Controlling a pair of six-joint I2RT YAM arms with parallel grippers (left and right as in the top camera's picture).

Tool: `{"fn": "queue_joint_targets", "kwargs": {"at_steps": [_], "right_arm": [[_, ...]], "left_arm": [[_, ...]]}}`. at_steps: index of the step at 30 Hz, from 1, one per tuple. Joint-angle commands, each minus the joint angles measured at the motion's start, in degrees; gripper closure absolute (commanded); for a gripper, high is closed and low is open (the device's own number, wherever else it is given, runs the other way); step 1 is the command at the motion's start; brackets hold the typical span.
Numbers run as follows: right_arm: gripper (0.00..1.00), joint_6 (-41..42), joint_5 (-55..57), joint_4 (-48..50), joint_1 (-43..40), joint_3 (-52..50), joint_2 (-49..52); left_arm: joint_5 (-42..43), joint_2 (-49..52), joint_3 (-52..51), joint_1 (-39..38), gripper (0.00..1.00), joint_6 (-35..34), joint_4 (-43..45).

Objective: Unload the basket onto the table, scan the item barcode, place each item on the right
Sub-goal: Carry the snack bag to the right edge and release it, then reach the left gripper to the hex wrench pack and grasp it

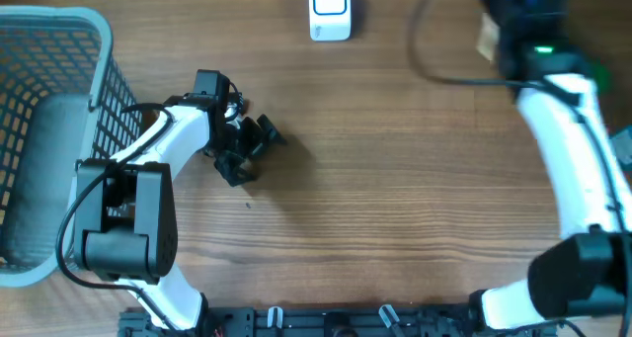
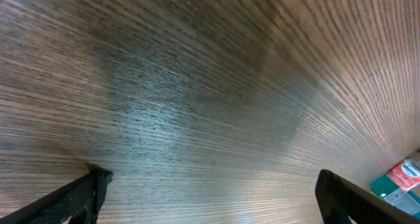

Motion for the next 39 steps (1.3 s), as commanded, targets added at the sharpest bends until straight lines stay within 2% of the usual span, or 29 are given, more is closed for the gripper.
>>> {"fn": "queue_joint_targets", "kwargs": {"at_steps": [1, 2, 5, 9, 10, 11, 12, 13, 14, 16, 17, 19, 20, 21, 24, 26, 29, 31, 34, 37, 39], "right_arm": [[0.95, 19.82, -10.84, -9.66, -7.69, -1.81, 0.0], [0.96, 22.58, -10.95, -12.52, -11.72, -3.78, 0.0], [0.96, 23.37, -10.95, -13.9, -16.13, -6.21, 0.02], [0.95, 25.27, -12.11, -12.59, -16.87, -6.86, -0.17], [0.95, 25.22, -16.5, -12.02, -16.11, -6.75, -0.61], [0.87, 25.22, -21.77, -12.24, -15.1, -5.88, -0.92], [0.51, 26.47, -26.49, -12.39, -13.42, -4.5, -1.16], [0.22, 27.85, -28.68, -12.46, -11.87, -3.34, -1.22], [0.0, 31.06, -29.75, -12.61, -9.49, -1.86, -1.22], [0.0, 34.4, -33.07, -12.7, -7.41, -1.05, -1.22], [0.0, 35.69, -36.06, -12.85, -7.02, -1.05, -1.22], [0.0, 35.78, -39.01, -14.21, -6.97, -1.07, -1.22], [0.0, 35.43, -39.01, -15.13, -6.97, -1.07, -1.22], [0.0, 35.12, -38.97, -16.17, -6.97, -1.07, -1.22], [0.0, 37.2, -40.54, -18.27, -6.97, -1.73, -1.03], [0.0, 40.54, -48.81, -19.1, -6.51, -4.13, -0.22], [0.02, 45.18, -51.21, -21.24, -1.84, -6.91, 3.06], [0.03, 48.28, -51.3, -17.33, 6.05, -7.48, 7.17], [0.05, 57.92, -58.51, -8.02, 15.28, -7.48, 12.37], [0.08, 65.64, -59.84, 1.86, 24.79, -7.48, 18.69], [0.1, 68.39, -62.4, 7.19, 28.46, -7.48, 21.75]], "left_arm": [[-4.57, 0.39, -0.28, 0.26, 0.0, 1.31, 1.31], [-4.59, 0.39, -0.28, 0.26, 0.0, 1.31, 1.99], [-4.59, 0.39, -0.28, 0.26, 0.0, 1.31, 3.93], [-4.57, 0.39, -0.28, 0.2, 0.0, 1.31, 6.25], [-4.59, 0.39, -0.28, 0.2, 0.0, 1.31, 6.27], [-4.59, 0.39, -0.28, 0.2, 0.0, 1.31, 6.25], [-4.59, 0.39, -0.28, 0.22, 0.0, 1.31, 6.23], [-4.55, 0.39, -0.28, 0.2, 0.0, 1.16, 6.27], [-4.55, 0.39, -0.28, 0.15, 0.0, -0.66, 7.58], [-4.44, 0.37, -0.11, 0.15, 0.0, 0.81, 8.76], [-6.12, 0.37, 1.29, 0.15, 0.0, 2.64, 6.45], [-14.88, -0.26, 8.04, -0.46, 0.0, 4.7, -5.03], [-24.44, -1.03, 15.78, -1.66, 0.0, 5.66, -14.27], [-29.03, -1.29, 21.14, -2.47, 0.0, 5.9, -19.26], [-29.9, -1.33, 32.52, -3.45, 0.0, 11.08, -26.84], [-30.08, -1.33, 36.02, -2.58, 0.0, 13.03, -28.37], [-30.1, -1.36, 40.61, -0.61, 0.0, 14.43, -31.63], [-30.1, -1.4, 47.25, -0.63, 0.0, 17.53, -34.86], [-30.51, -1.4, 56.26, -0.7, 0.0, 17.62, -38.62], [-30.53, -1.44, 66.23, -0.7, 0.0, 17.64, -43.21], [-32.41, -1.44, 70.51, -0.7, 0.0, 17.62, -45.64]]}}
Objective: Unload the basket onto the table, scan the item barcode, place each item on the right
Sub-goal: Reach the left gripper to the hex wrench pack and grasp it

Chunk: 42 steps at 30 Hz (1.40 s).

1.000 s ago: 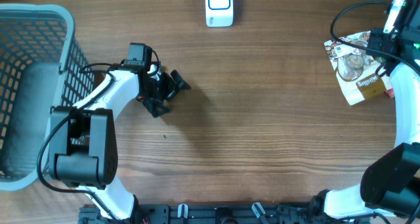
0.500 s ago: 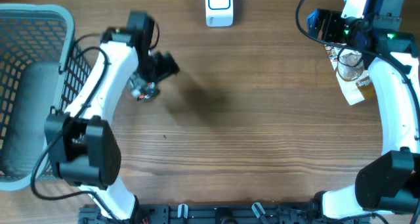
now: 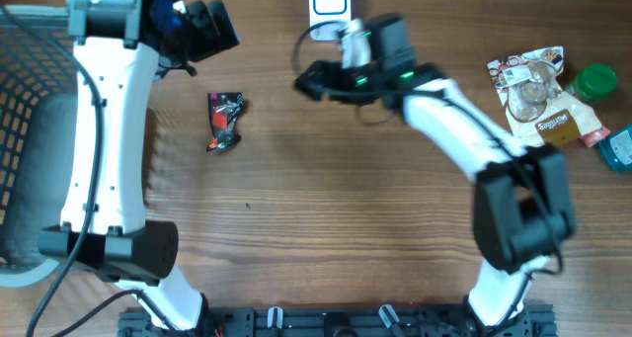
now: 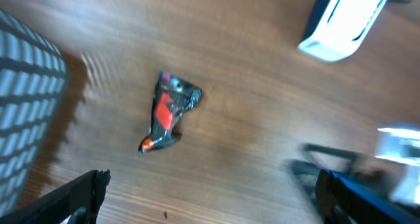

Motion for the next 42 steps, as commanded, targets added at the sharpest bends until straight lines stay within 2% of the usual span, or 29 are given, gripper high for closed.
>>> {"fn": "queue_joint_targets", "kwargs": {"at_steps": [1, 5, 14, 18, 21, 23, 26, 27, 31, 37, 39, 42], "right_arm": [[0.12, 7.34, -4.98, 6.6, 5.49, -0.26, 5.57], [0.18, 11.8, -4.72, 18.03, 10.08, -0.24, 10.51], [0.18, 21.24, -4.52, 32.94, 13.66, -0.17, 20.28], [0.2, 20.24, -3.32, 33.03, 11.87, -0.04, 21.09], [0.25, 19.82, -6.29, 29.38, 3.26, -0.04, 19.82], [0.28, 15.1, -8.22, 20.17, -5.18, -0.04, 17.4], [0.28, 2.75, -7.02, 3.26, -14.34, -0.04, 13.55], [0.28, -2.86, -3.26, -4.9, -18.36, -0.04, 11.74], [0.27, -12.31, 3.48, -17.68, -26.56, -0.04, 9.18], [0.27, -13.05, 3.48, -19.61, -29.16, -0.04, 9.2], [0.27, -13.03, 3.45, -19.54, -28.94, -0.04, 9.2], [0.27, -13.05, 3.45, -19.67, -28.94, -0.04, 9.2]], "left_arm": [[-3.82, -1.09, 6.91, 0.09, 0.0, 1.16, -2.45], [-5.05, -2.25, 7.17, 1.7, 0.0, 1.16, -2.38], [-5.05, -6.73, 7.17, 5.16, 0.0, 1.16, -0.94], [-5.05, -6.14, 6.4, 5.09, 0.0, 0.59, -3.72], [-5.46, -5.66, 4.87, 5.09, 0.0, 1.03, -5.38], [-7.04, -4.46, 4.72, 2.64, 0.0, 0.94, -5.66], [-14.75, -0.33, 3.41, -2.62, 0.0, 0.22, -6.45], [-16.63, 2.38, 2.21, -4.44, 0.0, -0.52, -6.91], [-24.15, 11.89, 0.33, -8.31, 0.0, -0.57, -9.2], [-31.61, 24.44, -0.57, -13.05, 0.01, -0.52, -10.99], [-34.62, 27.71, -4.33, -14.34, 0.01, -0.55, -10.97], [-35.21, 28.96, -15.43, -14.36, 0.01, -1.25, -9.29]]}}
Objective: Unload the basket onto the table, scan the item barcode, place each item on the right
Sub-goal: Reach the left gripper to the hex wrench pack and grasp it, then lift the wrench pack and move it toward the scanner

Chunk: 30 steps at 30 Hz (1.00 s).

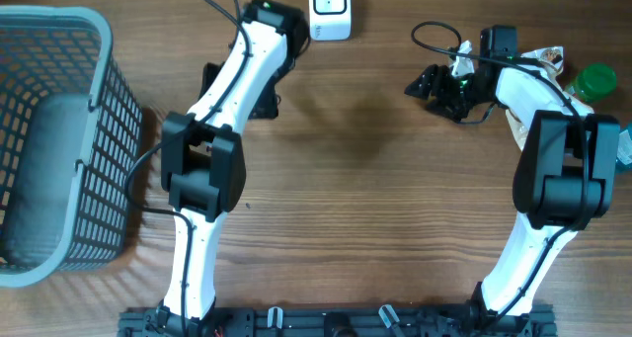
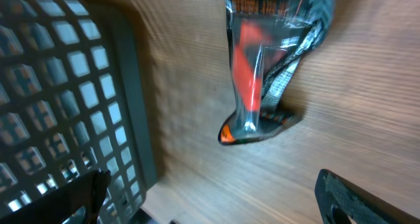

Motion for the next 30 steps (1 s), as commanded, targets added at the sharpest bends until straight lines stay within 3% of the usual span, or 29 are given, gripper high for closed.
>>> {"fn": "queue_joint_targets", "kwargs": {"at_steps": [1, 5, 9, 13, 20, 24, 27, 30], "right_arm": [[0.27, -1.36, 3.34, -0.42, 0.44, -0.9, 0.02], [0.27, -2.84, 3.34, -0.44, 0.42, -0.9, 0.02], [0.27, -2.89, 3.37, -0.11, 0.42, -0.9, 0.02], [0.27, -2.91, 3.8, 0.04, 0.48, -0.9, 0.02], [0.28, -3.82, 4.24, -0.48, 0.52, -0.9, 0.02], [0.28, -4.33, 4.24, -1.11, 0.52, -0.9, 0.02], [0.28, -4.35, 4.24, -1.11, 0.52, -0.9, 0.04], [0.28, -4.33, 4.24, -1.11, 0.52, -0.9, 0.04]], "left_arm": [[-3.13, 1.64, -11.72, 0.26, 0.01, -1.68, 3.54], [-1.57, 1.64, -21.77, 0.2, 0.0, -2.47, 12.04], [-0.63, 1.64, -22.34, 0.2, 0.0, -7.08, 15.67], [8.94, 1.62, -22.34, 0.2, 0.0, -8.9, 19.08], [12.83, 1.62, -22.32, 0.68, 0.0, -9.16, 27.23], [12.83, 1.62, -22.32, 3.58, 0.02, -8.04, 27.21], [12.81, 1.62, -22.36, 6.69, 0.11, -7.06, 26.03], [12.59, 1.62, -22.36, 8.59, 0.07, -4.68, 25.7]]}}
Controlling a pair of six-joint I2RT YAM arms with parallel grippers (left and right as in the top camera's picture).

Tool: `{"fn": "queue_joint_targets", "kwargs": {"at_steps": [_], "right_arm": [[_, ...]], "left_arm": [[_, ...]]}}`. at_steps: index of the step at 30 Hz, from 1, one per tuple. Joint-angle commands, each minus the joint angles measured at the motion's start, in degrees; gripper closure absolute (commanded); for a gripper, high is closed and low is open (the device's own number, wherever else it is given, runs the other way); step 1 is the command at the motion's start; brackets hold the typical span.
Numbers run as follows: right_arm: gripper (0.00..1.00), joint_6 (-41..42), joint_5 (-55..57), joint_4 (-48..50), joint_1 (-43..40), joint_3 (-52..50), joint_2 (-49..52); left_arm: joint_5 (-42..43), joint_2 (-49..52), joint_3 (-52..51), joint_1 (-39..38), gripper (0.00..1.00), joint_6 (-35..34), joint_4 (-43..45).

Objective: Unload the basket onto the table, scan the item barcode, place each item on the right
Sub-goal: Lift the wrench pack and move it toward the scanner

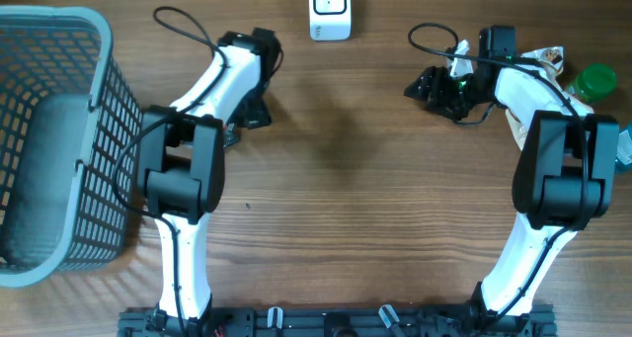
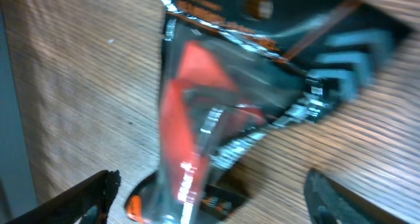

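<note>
The item, a black and red foil packet [image 2: 210, 125], lies flat on the wooden table and fills the left wrist view. My left gripper [image 2: 209, 199] is open just above it, its fingers [image 2: 92, 196] standing either side of the packet's lower end. In the overhead view the left gripper [image 1: 252, 108] covers most of the packet. The white scanner [image 1: 329, 11] stands at the table's back edge. My right gripper [image 1: 433, 86] hovers at the back right, its jaws unclear from above.
A grey mesh basket [image 1: 59, 41] takes up the left side of the table [image 1: 375, 218]. At the far right lie a snack bag [image 1: 538, 90], a green-lidded jar [image 1: 595, 80] and a teal item [image 1: 622, 144]. A black cable loops near the right gripper.
My left gripper has come lower and closer over the packet, which now looks larger between the open fingers. The right arm has not moved.
First my left gripper was open low over bare table, the right arm at the back right. Then the packet lay in the open, the left gripper raised at the back left and the right arm near the scanner. Later the left gripper was above the packet; now it is closer.
</note>
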Motion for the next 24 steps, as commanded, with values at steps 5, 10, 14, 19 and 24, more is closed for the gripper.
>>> {"fn": "queue_joint_targets", "kwargs": {"at_steps": [5, 10, 14, 19, 24], "right_arm": [[0.29, -1.16, 3.63, -0.72, 0.39, -0.92, 0.11], [0.3, -1.14, 3.63, -0.74, 0.39, -0.92, 0.11], [0.3, -1.14, 3.63, -0.7, 0.59, -0.92, 0.13], [0.3, -1.11, 4.09, -0.7, 0.83, -0.92, 0.13], [0.3, -1.14, 4.09, -0.66, 0.83, -0.92, 0.13]], "left_arm": [[1.07, 5.18, -2.54, 3.08, 0.15, 4.35, 2.21], [-2.58, 5.16, -2.54, 3.06, 0.33, 4.83, 2.1], [-8.85, 5.16, -2.54, 3.08, 0.46, 6.05, 0.5], [-9.75, 5.16, -2.54, 3.02, 0.68, 6.03, -0.57], [-9.75, 5.16, -2.54, 3.02, 0.84, 6.03, -1.18]]}}
